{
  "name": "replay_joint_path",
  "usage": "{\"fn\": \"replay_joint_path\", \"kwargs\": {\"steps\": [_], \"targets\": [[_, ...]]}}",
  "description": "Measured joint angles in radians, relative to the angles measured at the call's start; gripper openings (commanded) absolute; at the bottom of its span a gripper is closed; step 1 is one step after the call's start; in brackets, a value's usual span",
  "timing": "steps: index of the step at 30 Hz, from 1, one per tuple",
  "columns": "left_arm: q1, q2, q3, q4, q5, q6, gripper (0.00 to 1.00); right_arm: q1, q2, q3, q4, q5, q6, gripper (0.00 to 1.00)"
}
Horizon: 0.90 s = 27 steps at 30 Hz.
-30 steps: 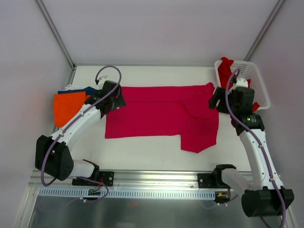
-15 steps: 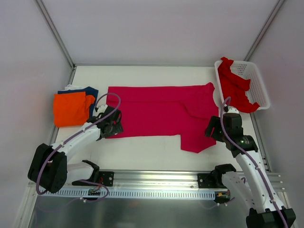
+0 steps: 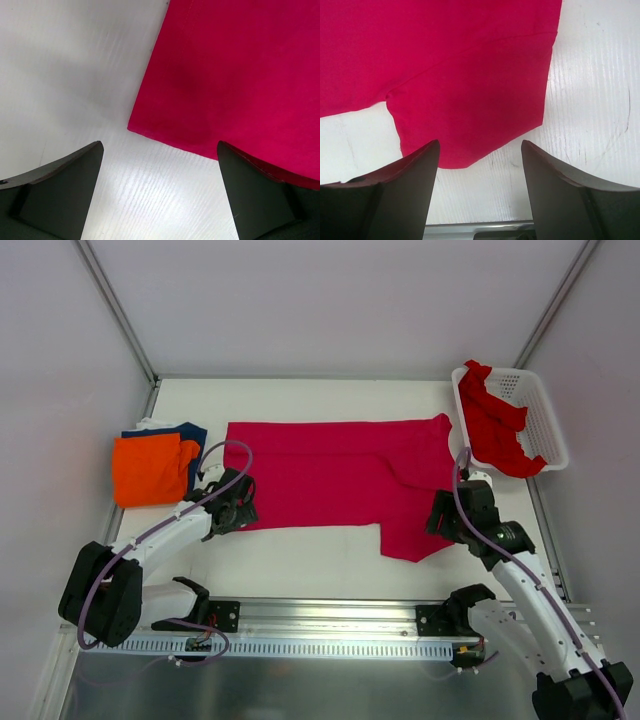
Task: Fold and stack the t-shirts
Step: Grap the side of the flattened tshirt closest away from the robot with both arms
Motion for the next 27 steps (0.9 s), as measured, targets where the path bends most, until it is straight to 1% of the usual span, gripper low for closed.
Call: {"fn": "replay_joint_path", "kwargs": {"steps": [7,10,16,22,27], "targets": [[0.0,0.0,-0.008,0.048,0.002,0.0,0.99,0.029,-0.013,0.0,-0.025,0.039,0.022,0.7],[0.0,0.0,-0.012,0.056,0.003,-0.004,0.97,0.037,-0.016,0.0,-0.026,0.044,0.029,0.7],[0.0,0.002,-0.032,0.062,0.011,-0.049,0.95,0.055,-0.016,0.0,-0.026,0.048,0.04,0.69],[0.0,0.063,-0.035,0.069,0.014,-0.084,0.93,0.065,-0.015,0.0,-0.038,0.07,0.045,0.69],[-0.001,0.067,-0.035,0.08,0.013,-0.095,0.92,0.066,0.011,-0.002,-0.045,0.094,0.05,0.68]]}}
